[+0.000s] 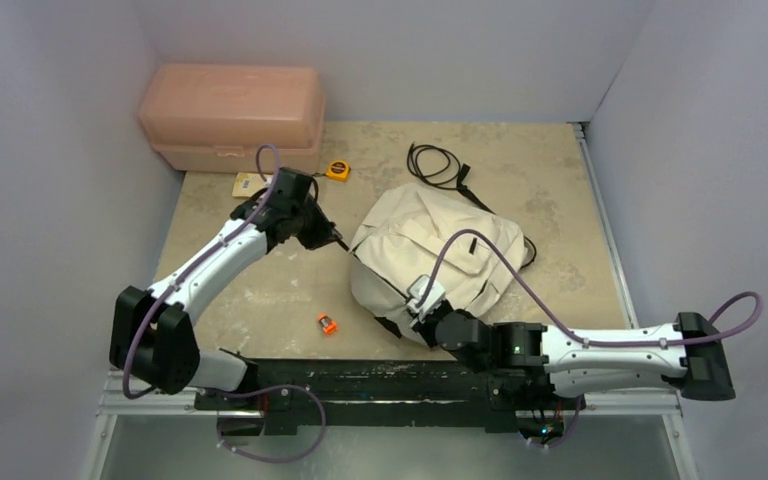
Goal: Pack the student bag
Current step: Zip the student bag at the center of the board.
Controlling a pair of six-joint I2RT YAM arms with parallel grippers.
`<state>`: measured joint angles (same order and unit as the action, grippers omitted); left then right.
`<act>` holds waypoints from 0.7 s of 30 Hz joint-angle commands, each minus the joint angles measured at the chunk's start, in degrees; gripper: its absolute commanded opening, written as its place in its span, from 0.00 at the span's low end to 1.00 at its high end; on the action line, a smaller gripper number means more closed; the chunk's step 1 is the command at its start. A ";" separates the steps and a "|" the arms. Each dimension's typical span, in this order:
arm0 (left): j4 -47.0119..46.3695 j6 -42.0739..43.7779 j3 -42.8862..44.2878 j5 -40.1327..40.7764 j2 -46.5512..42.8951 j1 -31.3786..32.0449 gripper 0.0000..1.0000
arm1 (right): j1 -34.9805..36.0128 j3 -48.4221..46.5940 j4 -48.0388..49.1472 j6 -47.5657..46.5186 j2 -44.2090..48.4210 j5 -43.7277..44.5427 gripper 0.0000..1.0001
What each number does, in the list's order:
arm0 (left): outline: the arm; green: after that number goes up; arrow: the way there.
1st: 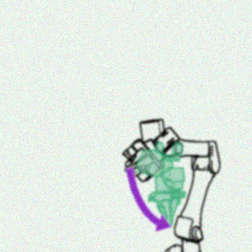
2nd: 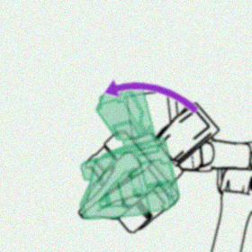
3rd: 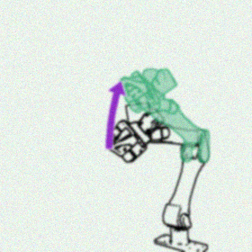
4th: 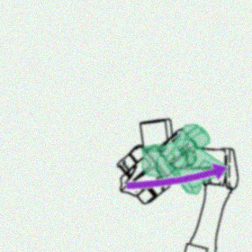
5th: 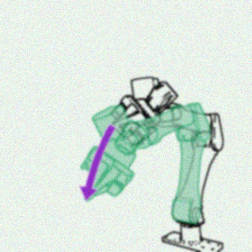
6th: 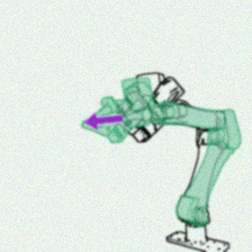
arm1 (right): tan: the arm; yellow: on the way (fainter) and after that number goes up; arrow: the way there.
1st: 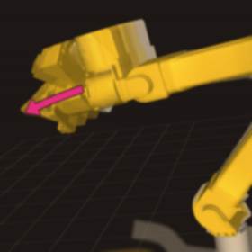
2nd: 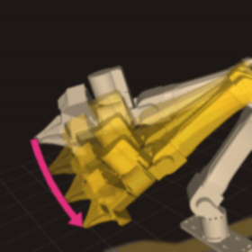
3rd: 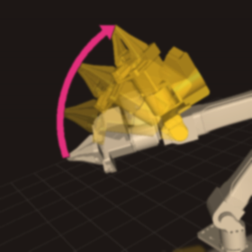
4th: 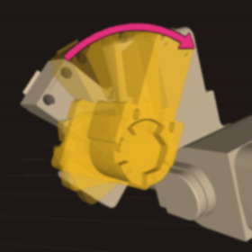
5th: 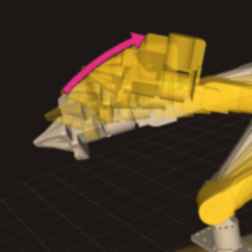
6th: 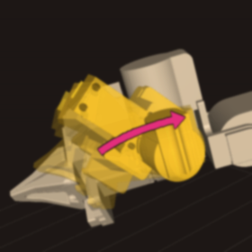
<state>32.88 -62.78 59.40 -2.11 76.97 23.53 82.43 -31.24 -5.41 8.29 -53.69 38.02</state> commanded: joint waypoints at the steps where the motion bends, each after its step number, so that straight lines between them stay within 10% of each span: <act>1: -1.64 8.55 3.96 0.20 5.05 -2.38 0.00 | 0.54 -0.23 -1.88 11.22 7.17 1.07 0.13; 7: -7.16 3.10 -1.65 -5.45 0.76 8.00 0.00 | 0.54 -3.45 -13.22 24.36 11.18 -2.88 0.85; 12: -10.34 -3.43 -8.61 -4.35 -5.22 15.81 0.00 | 0.54 -11.57 -15.08 23.75 6.07 -14.25 0.88; 21: -5.76 -2.83 -9.63 0.06 -9.73 16.95 0.00 | -3.44 -18.50 -3.35 19.59 -10.93 -2.03 0.89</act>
<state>27.11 -64.95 49.36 -3.36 68.71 40.47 81.91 -50.65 -15.53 29.63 -61.76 30.50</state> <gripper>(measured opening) 0.011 0.917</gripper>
